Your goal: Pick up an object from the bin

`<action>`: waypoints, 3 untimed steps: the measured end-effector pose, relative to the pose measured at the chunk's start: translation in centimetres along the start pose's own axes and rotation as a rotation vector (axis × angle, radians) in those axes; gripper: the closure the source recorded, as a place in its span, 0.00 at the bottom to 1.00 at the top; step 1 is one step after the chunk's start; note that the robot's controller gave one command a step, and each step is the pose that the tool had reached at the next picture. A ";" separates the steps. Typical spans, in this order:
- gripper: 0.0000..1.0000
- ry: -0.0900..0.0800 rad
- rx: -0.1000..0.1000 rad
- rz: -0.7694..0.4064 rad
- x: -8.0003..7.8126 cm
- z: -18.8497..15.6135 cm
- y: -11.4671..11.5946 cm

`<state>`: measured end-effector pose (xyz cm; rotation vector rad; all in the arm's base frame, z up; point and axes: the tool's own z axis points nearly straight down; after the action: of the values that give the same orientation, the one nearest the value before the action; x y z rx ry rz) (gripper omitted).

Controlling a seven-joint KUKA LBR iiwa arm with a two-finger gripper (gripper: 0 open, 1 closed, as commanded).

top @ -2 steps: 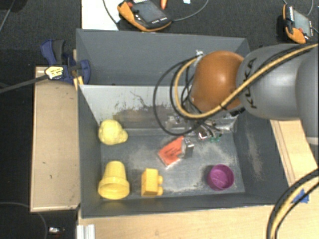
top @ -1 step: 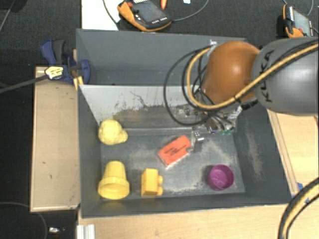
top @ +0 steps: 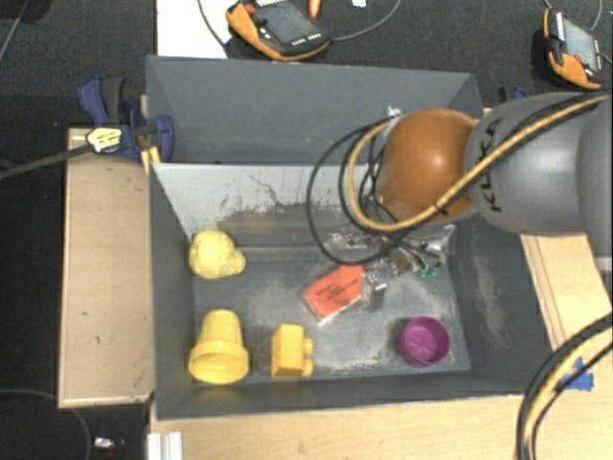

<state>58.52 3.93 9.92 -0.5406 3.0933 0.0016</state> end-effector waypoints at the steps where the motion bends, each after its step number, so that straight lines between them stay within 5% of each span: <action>1: 0.00 -0.019 0.005 -0.091 -0.1 2.9 -0.2; 2: 1.00 -0.015 0.005 -0.191 -0.3 2.8 0.5; 3: 1.00 -0.015 0.005 -0.195 -0.4 2.8 0.5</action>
Offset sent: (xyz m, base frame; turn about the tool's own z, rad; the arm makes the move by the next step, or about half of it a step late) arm 0.0004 0.0061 -0.0292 -0.1991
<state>58.69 4.52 7.08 -0.8342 3.0112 -0.0016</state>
